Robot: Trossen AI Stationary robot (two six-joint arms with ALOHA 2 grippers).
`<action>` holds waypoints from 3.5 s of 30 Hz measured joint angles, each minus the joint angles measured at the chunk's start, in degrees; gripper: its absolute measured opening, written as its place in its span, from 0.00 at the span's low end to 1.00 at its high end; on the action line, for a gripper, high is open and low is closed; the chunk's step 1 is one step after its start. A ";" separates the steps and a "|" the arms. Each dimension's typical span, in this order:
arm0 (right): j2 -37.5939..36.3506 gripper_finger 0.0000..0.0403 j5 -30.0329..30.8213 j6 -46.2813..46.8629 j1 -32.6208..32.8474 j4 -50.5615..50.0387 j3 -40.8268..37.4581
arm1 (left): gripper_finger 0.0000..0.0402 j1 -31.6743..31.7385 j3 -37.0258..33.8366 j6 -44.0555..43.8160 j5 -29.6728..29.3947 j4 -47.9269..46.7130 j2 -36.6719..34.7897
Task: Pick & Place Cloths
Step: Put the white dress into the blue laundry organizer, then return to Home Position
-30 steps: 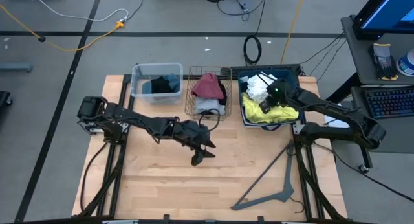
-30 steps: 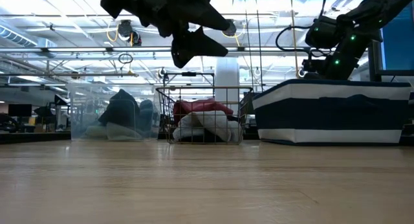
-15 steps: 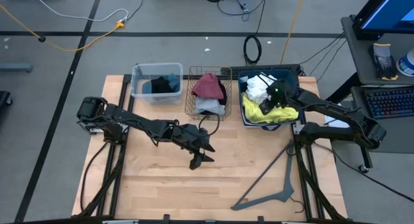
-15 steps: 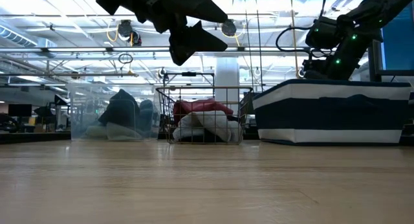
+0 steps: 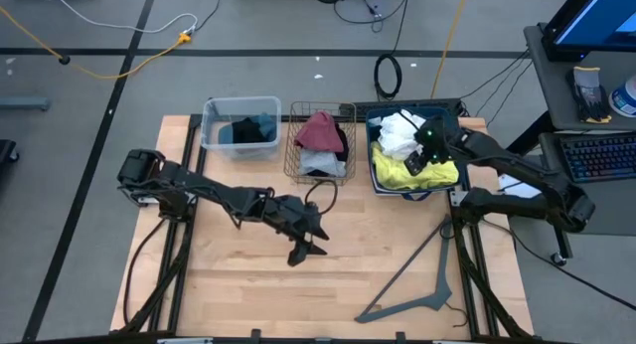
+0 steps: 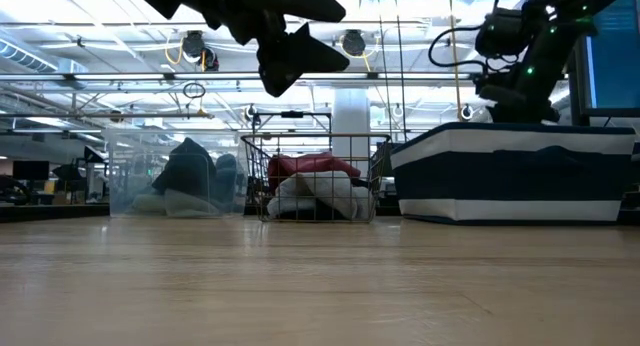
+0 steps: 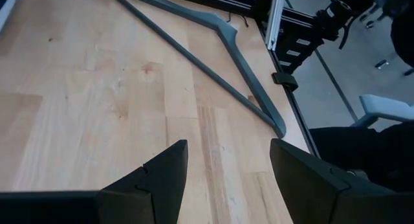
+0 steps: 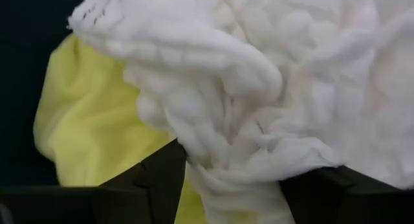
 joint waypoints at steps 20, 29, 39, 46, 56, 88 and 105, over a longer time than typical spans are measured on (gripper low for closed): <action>-1.23 0.55 -7.59 4.48 0.00 -11.42 7.45 | 0.56 -0.81 0.00 1.45 0.00 -1.04 0.00; -5.23 0.55 -12.05 5.77 0.19 -11.73 9.45 | 0.56 -0.81 0.00 5.05 -0.01 -2.36 0.00; -10.95 0.55 -12.07 7.52 0.28 -18.74 9.45 | 0.56 0.30 0.00 6.50 -0.07 -4.46 -1.14; -16.21 0.55 -18.15 7.28 0.28 -19.70 9.45 | 0.56 1.24 -2.64 7.49 -2.99 -4.48 -6.46; -25.56 0.55 -27.06 4.58 0.30 -19.57 9.45 | 0.56 0.38 -24.43 3.79 -6.16 12.25 -26.51; -39.07 0.02 -37.67 -5.69 0.28 -1.04 9.39 | 0.56 1.72 -58.07 9.82 -8.13 23.50 -62.98; -38.76 0.00 -37.37 -1.34 0.64 24.18 -12.73 | 0.56 7.35 -58.03 8.69 -9.12 18.95 -64.13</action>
